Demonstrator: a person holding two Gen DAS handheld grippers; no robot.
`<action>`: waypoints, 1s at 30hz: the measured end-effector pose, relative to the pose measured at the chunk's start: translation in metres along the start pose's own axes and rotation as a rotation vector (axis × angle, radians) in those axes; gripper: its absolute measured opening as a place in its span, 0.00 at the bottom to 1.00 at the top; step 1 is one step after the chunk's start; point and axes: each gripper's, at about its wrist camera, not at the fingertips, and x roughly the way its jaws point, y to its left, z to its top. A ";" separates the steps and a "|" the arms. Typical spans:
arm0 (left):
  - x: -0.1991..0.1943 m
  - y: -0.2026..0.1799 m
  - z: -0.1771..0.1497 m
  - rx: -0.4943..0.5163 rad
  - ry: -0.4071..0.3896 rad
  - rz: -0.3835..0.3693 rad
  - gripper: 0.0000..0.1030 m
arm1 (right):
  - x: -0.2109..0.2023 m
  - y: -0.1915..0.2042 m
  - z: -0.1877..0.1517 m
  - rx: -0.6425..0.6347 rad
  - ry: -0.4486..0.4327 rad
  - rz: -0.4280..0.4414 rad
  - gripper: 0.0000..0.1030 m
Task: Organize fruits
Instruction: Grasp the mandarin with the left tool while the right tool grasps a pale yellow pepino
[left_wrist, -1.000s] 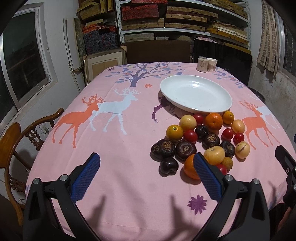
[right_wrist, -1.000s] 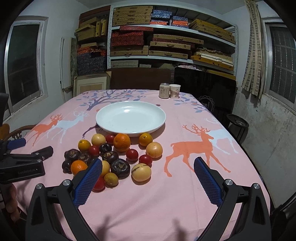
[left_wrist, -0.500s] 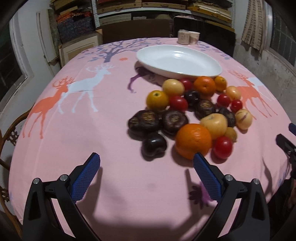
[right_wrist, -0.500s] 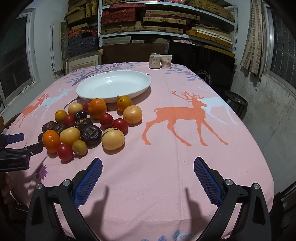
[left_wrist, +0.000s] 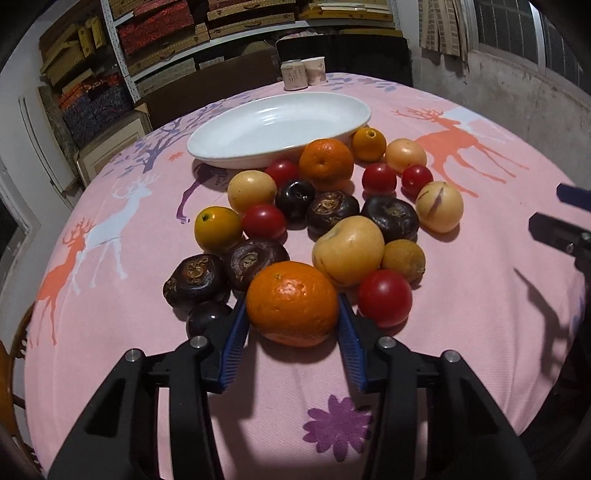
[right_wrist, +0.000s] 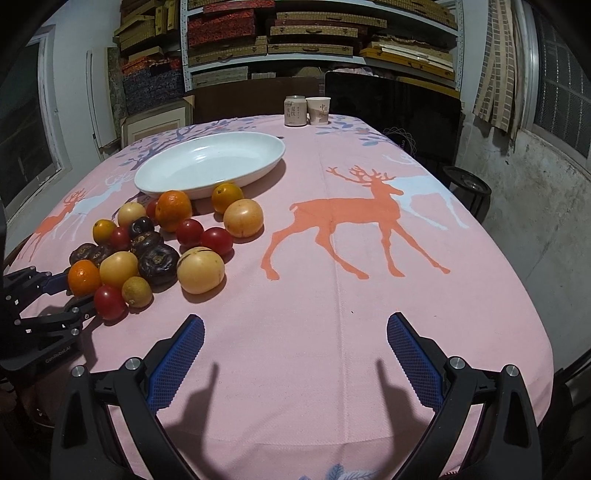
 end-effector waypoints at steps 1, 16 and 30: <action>-0.001 0.004 0.000 -0.019 -0.008 -0.020 0.43 | 0.002 0.001 0.001 0.001 0.005 0.007 0.97; -0.031 0.034 -0.001 -0.128 -0.093 -0.044 0.43 | 0.056 0.056 0.032 -0.183 0.091 0.136 0.82; -0.027 0.048 0.000 -0.175 -0.106 -0.066 0.43 | 0.060 0.059 0.034 -0.175 0.079 0.255 0.40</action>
